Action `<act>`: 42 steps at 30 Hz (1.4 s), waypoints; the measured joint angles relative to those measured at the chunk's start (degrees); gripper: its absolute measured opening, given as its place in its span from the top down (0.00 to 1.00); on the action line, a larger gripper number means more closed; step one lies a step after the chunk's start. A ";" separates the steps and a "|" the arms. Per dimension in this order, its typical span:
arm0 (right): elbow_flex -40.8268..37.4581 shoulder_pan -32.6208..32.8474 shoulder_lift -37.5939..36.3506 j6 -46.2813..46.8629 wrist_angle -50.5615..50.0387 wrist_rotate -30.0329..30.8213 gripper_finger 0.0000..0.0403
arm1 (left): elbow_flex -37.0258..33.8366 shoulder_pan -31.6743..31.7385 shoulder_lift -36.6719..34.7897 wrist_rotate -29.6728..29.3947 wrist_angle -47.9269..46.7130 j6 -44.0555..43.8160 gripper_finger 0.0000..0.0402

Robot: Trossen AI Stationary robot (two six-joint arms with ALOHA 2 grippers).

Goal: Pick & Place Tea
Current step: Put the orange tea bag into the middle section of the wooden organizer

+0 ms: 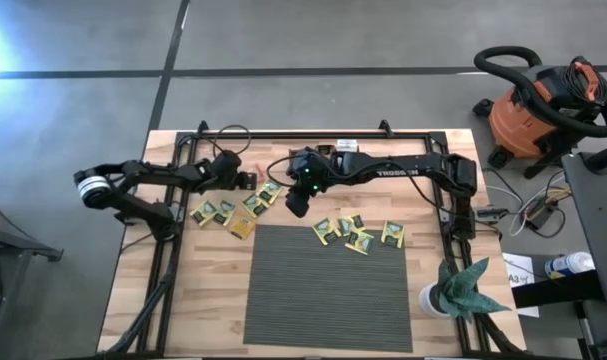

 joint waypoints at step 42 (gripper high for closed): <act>-0.72 -1.09 -0.11 13.38 0.02 -3.04 0.73 | 3.82 -29.10 1.34 -2.93 -2.40 62.88 0.69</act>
